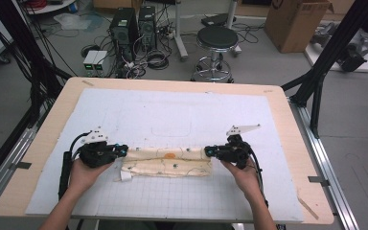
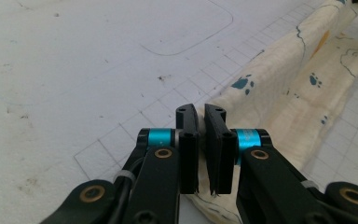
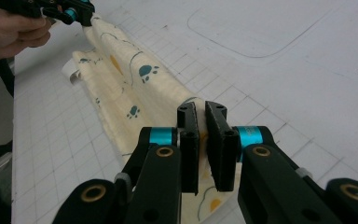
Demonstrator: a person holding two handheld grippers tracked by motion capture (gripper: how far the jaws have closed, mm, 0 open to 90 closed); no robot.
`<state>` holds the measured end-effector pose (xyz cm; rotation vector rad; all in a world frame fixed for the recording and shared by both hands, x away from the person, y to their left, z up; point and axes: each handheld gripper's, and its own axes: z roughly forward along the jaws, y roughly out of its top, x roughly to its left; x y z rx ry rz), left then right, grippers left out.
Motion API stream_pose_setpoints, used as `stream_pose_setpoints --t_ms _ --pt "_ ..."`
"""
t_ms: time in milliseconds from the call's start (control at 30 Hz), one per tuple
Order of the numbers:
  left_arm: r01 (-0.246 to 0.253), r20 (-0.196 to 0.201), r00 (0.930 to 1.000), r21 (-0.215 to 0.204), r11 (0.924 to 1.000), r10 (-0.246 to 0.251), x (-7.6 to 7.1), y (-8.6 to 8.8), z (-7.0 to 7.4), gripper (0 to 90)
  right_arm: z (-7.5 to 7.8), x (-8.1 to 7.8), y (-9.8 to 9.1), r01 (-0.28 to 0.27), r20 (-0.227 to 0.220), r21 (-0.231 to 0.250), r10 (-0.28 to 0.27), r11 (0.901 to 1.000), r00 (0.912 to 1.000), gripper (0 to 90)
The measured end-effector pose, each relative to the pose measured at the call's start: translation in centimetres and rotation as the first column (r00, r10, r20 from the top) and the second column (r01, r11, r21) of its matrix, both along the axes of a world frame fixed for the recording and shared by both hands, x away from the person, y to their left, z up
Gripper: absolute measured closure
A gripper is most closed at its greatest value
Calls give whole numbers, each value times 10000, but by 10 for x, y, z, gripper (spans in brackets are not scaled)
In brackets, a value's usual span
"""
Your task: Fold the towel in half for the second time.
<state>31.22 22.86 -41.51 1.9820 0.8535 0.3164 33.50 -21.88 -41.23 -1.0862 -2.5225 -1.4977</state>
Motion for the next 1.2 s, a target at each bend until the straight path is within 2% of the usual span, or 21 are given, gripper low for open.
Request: stream_pose_setpoints --t_ms 167,233,400,700,767,967,1100,1133,1200 --pt "86 -117 9999 -51 10000 -87 -6 3 -7 835 -5 -6 -1 -57 -2 -73 57 10000 10000 840" --pt "125 -88 9999 -69 9999 -125 -9 4 -10 835 -8 -8 1 -158 -163 -262 154 9995 9997 840" --pt "288 -132 9995 -36 9996 -289 -15 5 -11 831 -9 -15 4 -320 9 -525 321 9981 9995 838" --pt "564 -140 9983 -10 9984 -565 -27 5 -15 822 -17 -26 1 -369 -112 -600 363 9975 9993 803" --pt "582 -150 9982 -6 9983 -582 -28 6 -16 817 -18 -28 2 -371 -126 -792 362 9962 9993 788" --pt "793 -368 9962 -53 9968 -794 -34 7 -20 774 -20 -35 -1 -338 -66 -635 335 9974 9994 732" --pt "847 -550 9949 -33 9964 -847 -37 9 -23 698 -23 -36 -4 -265 -93 -516 260 9983 9996 661" --pt "841 -545 9949 -74 9964 -844 -37 9 -22 646 -24 -38 -5 -205 -208 -455 196 9988 9996 606" --pt "842 -418 9956 -42 9964 -843 -40 8 -21 542 -24 -40 -6 -217 -316 -352 206 9991 9993 567"
